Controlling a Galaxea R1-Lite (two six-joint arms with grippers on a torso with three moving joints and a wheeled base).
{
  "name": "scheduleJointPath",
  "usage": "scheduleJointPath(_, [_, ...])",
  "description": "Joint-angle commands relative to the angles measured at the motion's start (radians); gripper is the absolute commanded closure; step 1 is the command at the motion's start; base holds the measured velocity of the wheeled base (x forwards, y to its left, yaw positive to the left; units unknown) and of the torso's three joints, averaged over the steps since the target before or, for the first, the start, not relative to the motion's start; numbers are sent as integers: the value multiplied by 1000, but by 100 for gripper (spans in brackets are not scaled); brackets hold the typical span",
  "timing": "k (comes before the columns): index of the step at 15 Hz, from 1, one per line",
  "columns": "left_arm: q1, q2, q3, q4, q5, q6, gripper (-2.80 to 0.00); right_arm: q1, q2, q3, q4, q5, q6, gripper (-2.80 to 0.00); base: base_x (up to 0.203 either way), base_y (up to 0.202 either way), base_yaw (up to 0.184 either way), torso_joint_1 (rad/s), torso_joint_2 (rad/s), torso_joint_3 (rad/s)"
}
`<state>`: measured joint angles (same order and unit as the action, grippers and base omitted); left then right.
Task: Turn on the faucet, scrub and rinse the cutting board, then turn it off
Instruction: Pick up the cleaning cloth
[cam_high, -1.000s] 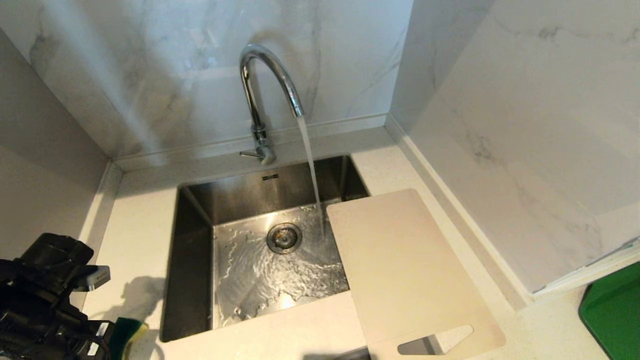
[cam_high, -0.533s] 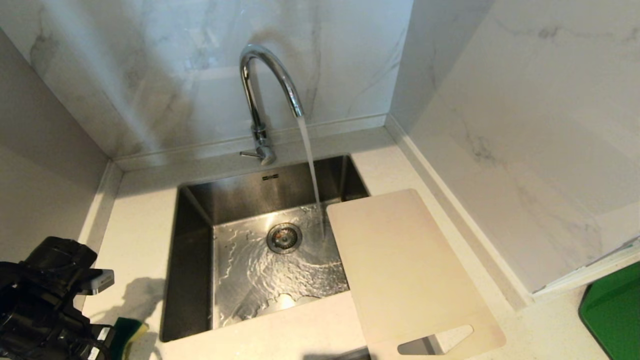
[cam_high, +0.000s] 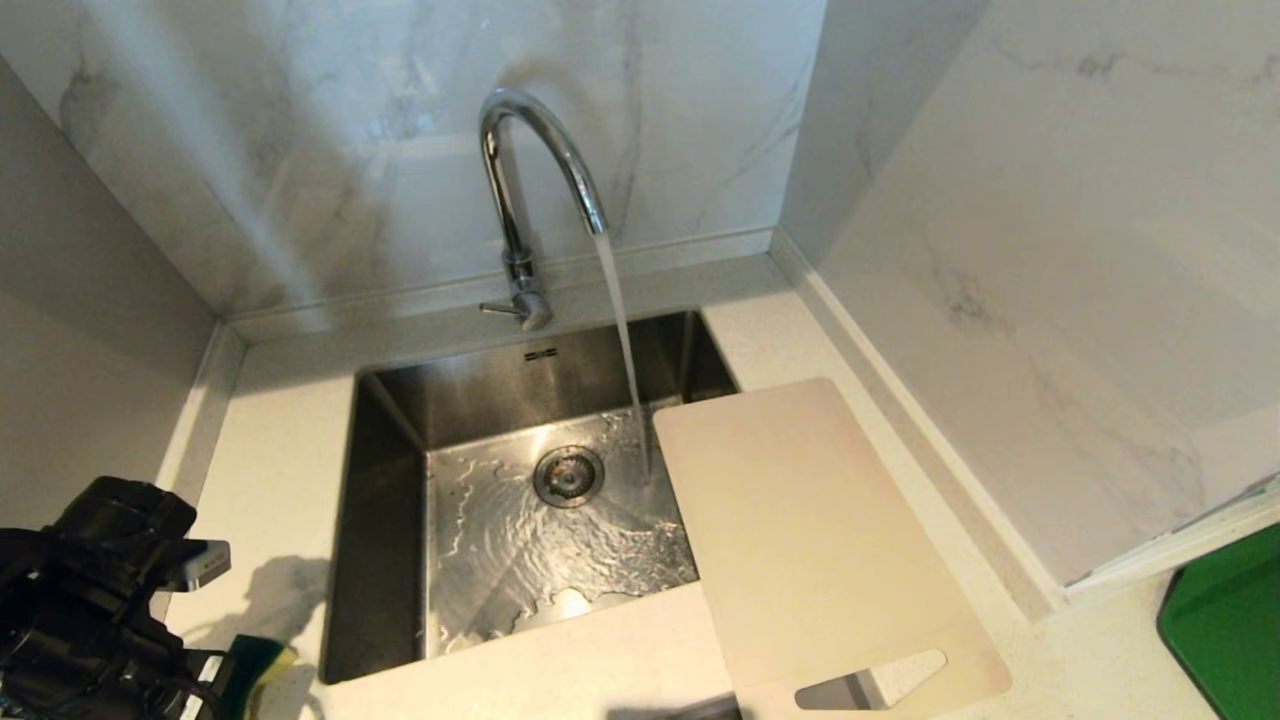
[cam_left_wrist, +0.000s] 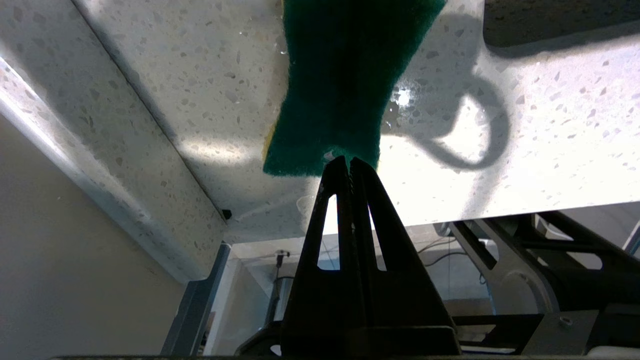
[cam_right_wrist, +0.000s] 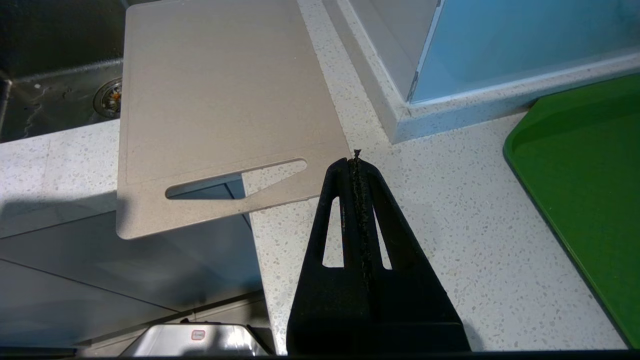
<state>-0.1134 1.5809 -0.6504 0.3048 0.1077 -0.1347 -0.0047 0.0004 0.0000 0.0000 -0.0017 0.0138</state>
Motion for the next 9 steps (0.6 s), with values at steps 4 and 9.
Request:
scheduleJointPath(4, [0,-1,9,-10,0,-6,0,0,0,2,0,0,0,0,0,0,0,0,0,0])
scheduleJointPath(9, [-2,-4,11,-10,0,-6,0,0,0,2,0,0,0,0,0,0,0,0,0,0])
